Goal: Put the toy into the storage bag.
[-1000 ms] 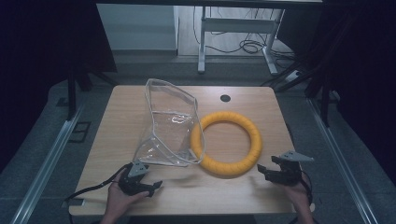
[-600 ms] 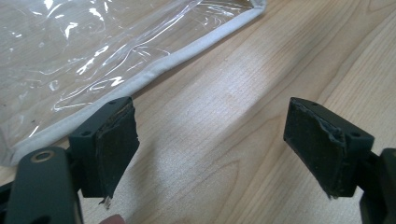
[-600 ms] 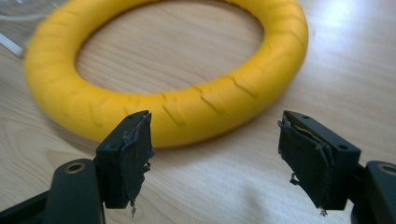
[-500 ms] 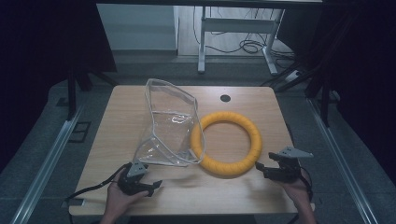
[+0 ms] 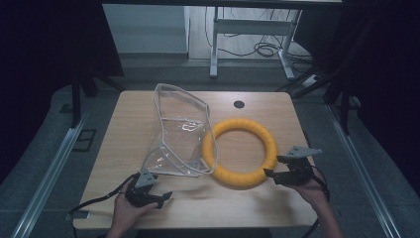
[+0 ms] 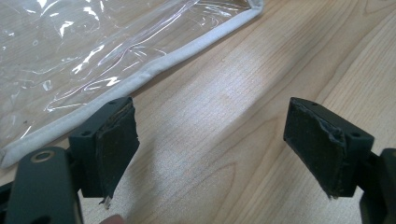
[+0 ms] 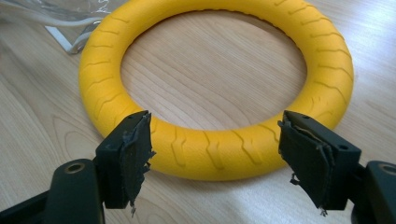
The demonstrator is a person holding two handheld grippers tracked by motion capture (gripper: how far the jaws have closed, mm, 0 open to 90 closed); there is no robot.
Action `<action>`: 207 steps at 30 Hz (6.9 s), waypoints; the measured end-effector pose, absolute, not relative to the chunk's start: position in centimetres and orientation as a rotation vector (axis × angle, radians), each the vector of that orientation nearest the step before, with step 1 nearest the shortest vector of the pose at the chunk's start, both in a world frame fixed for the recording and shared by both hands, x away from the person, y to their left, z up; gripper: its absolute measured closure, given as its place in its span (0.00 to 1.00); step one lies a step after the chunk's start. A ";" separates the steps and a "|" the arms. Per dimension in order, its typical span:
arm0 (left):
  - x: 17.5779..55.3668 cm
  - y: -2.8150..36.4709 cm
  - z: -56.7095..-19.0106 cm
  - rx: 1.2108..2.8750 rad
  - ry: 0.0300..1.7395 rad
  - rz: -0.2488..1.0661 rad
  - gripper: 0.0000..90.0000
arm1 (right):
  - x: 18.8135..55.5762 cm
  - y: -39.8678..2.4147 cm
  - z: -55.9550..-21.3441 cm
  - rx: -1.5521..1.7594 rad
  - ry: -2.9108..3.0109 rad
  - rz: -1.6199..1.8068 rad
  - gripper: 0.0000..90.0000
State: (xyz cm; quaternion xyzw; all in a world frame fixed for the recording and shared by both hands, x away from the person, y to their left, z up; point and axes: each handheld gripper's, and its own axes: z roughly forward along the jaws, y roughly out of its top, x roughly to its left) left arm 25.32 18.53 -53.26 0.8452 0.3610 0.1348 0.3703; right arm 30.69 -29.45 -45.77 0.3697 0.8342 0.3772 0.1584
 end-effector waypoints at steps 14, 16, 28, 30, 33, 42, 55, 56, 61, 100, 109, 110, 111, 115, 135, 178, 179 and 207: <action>25.3 18.5 -53.3 2.172 0.927 0.337 0.19 | 32.6 -25.2 -45.3 0.907 2.597 0.946 0.28; 25.3 18.5 -53.3 2.173 0.928 0.336 0.19 | 32.9 -24.5 -45.4 0.885 2.624 0.926 0.28; 25.4 18.5 -53.3 2.173 0.926 0.336 0.19 | 33.5 -20.1 -46.5 0.737 2.811 0.828 0.28; 25.3 18.5 -53.2 2.173 0.925 0.337 0.19 | 33.6 -19.2 -46.9 0.695 2.862 0.778 0.28; 25.3 18.5 -53.2 2.172 0.924 0.337 0.19 | 33.6 -18.4 -47.4 0.666 2.905 0.717 0.28; 25.3 18.5 -53.2 2.172 0.926 0.336 0.19 | 34.0 -16.9 -48.9 0.601 2.974 0.585 0.29; 25.3 18.5 -53.2 2.169 0.928 0.336 0.19 | 34.4 -15.1 -50.0 0.500 3.028 0.429 0.33; 25.3 18.5 -53.2 2.170 0.929 0.336 0.19 | 34.4 -15.0 -50.1 0.493 3.030 0.420 0.34; 25.3 18.5 -53.3 2.172 0.929 0.336 0.19 | 34.3 -14.8 -50.4 0.470 3.027 0.383 0.40; 25.4 18.5 -53.3 2.172 0.927 0.341 0.20 | 35.2 -17.6 -44.7 0.455 3.011 0.613 0.56; 25.4 18.4 -53.3 2.171 0.928 0.338 0.20 | 35.4 -19.6 -43.1 0.525 2.943 0.676 0.56; 25.4 18.4 -53.3 2.172 0.928 0.338 0.20 | 35.4 -19.6 -43.1 0.525 2.943 0.676 0.56; 25.4 18.4 -53.3 2.172 0.928 0.339 0.20 | 35.4 -19.8 -42.9 0.536 2.937 0.680 0.56; 25.4 18.4 -53.3 2.172 0.927 0.340 0.20 | 35.5 -20.5 -42.3 0.565 2.907 0.709 0.56; 25.4 18.4 -53.3 2.170 0.927 0.339 0.20 | 35.8 -21.5 -38.6 0.615 2.810 0.883 0.56; 25.5 18.4 -53.4 2.170 0.928 0.336 0.20 | 36.9 -22.5 -35.4 0.791 2.562 1.456 0.56; 25.5 18.4 -53.4 2.171 0.927 0.336 0.20 | 36.9 -22.5 -35.3 0.790 2.556 1.464 0.56; 25.5 18.3 -53.5 2.175 0.929 0.331 0.20 | 36.0 -20.4 -32.0 0.706 2.431 1.674 0.56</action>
